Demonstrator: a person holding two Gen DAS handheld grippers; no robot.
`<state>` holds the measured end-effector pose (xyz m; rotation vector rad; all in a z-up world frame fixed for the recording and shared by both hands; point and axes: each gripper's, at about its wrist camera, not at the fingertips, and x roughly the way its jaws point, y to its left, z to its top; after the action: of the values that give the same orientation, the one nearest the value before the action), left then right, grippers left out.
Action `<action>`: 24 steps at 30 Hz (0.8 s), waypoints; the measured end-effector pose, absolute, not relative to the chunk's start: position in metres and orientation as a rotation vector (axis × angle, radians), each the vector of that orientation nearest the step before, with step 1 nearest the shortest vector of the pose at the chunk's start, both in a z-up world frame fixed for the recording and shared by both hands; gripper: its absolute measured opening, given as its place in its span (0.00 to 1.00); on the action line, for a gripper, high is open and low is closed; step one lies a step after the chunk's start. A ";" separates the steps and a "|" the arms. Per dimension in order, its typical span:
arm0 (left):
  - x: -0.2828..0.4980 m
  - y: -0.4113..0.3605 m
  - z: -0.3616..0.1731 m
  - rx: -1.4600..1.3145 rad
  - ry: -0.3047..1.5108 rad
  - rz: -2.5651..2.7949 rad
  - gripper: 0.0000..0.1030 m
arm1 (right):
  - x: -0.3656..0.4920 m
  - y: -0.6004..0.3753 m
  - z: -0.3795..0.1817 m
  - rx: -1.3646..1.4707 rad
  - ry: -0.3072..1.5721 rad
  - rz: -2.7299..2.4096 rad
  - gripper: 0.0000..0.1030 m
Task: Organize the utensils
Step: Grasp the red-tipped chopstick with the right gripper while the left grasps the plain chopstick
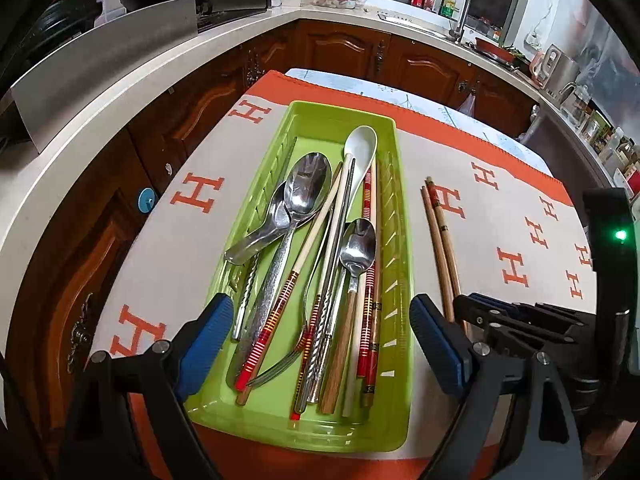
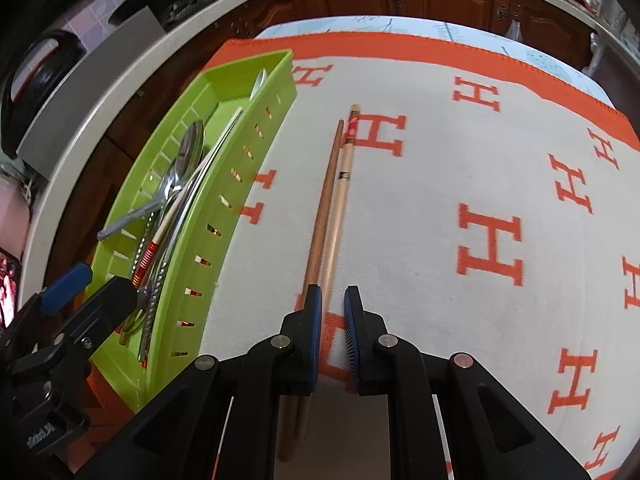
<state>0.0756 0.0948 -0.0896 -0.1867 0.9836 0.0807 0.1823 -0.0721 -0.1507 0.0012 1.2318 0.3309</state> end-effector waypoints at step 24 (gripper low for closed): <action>0.098 0.079 -0.049 -0.117 1.058 -0.051 0.86 | 0.222 -0.096 -0.154 -0.071 1.337 0.275 0.06</action>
<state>0.0980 0.0787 -0.0489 -0.1169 1.0580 -0.0510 0.2219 -0.0962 -0.1536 -0.0713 1.3374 0.2754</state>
